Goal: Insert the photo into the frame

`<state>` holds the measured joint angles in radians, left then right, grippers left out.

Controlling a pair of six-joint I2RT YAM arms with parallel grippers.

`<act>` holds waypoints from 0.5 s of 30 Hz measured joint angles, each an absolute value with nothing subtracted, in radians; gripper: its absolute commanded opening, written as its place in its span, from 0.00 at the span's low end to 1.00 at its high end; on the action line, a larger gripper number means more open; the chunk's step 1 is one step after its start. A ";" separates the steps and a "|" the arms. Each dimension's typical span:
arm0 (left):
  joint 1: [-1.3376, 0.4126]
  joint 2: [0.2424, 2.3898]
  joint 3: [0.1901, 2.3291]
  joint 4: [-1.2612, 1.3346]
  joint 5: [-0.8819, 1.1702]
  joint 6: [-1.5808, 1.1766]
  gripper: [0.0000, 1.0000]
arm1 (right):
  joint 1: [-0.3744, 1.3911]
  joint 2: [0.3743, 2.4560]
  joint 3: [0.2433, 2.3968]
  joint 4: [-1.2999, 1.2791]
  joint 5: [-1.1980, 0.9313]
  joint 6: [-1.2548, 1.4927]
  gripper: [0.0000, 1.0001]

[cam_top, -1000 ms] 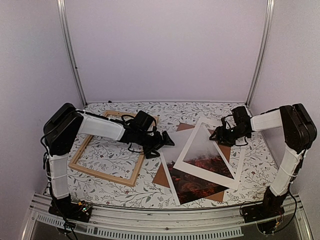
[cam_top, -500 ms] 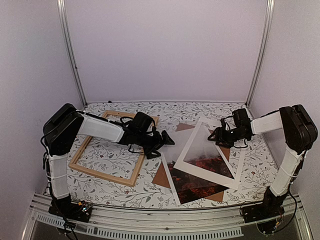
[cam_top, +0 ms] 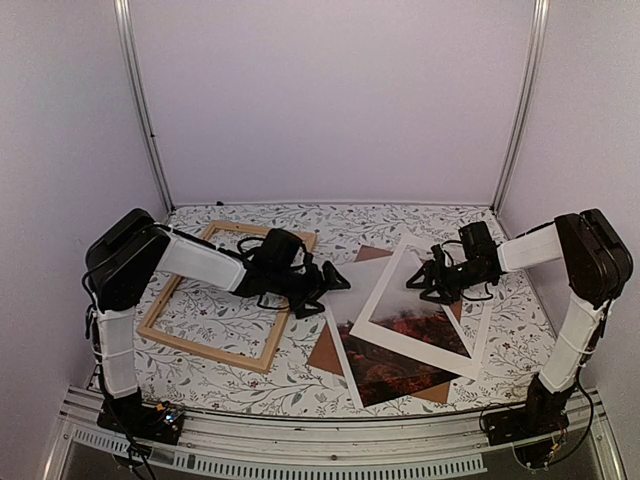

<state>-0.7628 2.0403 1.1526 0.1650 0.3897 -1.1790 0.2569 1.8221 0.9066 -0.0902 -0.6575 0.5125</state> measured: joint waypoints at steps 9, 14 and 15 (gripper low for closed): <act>-0.759 2.035 1.088 0.294 0.404 -1.184 0.96 | 0.256 1.831 0.869 -0.012 -0.702 0.524 0.66; -0.758 2.036 1.064 0.349 0.411 -1.190 0.94 | 0.256 1.840 0.853 0.030 -0.725 0.532 0.66; -0.758 2.037 1.060 0.359 0.412 -1.190 0.93 | 0.256 1.842 0.851 0.038 -0.728 0.534 0.66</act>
